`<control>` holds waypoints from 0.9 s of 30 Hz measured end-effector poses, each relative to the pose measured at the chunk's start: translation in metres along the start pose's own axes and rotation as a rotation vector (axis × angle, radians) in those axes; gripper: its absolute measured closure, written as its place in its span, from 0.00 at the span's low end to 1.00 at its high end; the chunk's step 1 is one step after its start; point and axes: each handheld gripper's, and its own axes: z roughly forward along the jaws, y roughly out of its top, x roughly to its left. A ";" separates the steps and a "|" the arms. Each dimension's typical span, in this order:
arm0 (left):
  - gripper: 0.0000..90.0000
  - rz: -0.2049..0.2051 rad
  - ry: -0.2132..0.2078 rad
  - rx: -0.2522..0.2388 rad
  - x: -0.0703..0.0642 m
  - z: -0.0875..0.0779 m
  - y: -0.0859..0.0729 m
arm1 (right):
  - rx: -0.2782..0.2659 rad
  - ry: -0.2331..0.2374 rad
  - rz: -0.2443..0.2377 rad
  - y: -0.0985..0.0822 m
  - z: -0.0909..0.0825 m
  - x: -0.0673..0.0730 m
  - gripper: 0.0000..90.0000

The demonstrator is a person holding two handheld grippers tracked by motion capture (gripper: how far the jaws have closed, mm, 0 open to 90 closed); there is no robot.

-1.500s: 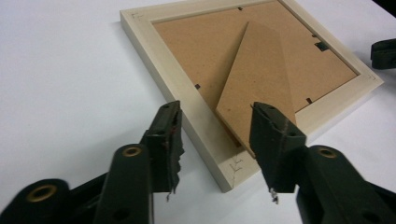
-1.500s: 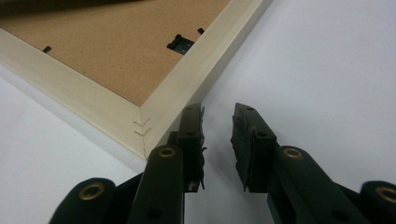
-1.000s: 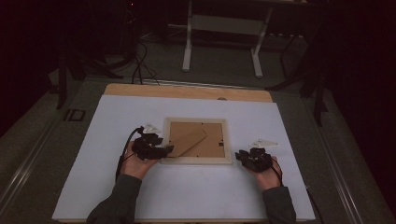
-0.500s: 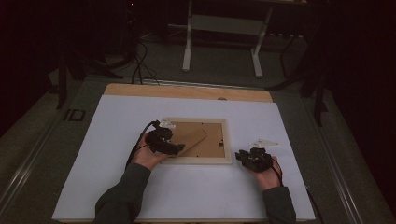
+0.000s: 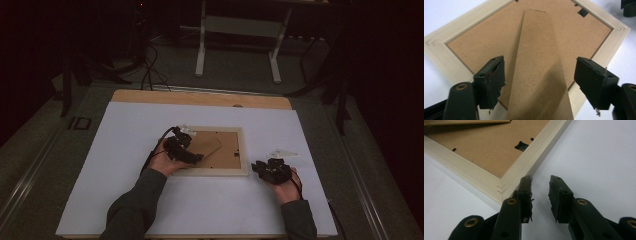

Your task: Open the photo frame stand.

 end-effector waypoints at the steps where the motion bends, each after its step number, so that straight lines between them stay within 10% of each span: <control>1: 0.29 -0.003 -0.009 0.015 0.002 0.004 0.001 | 0.000 0.000 0.000 0.000 0.000 0.000 0.79; 27: 0.31 0.015 -0.081 0.096 0.007 0.023 0.000 | 0.001 0.005 -0.002 -0.001 0.001 0.000 0.79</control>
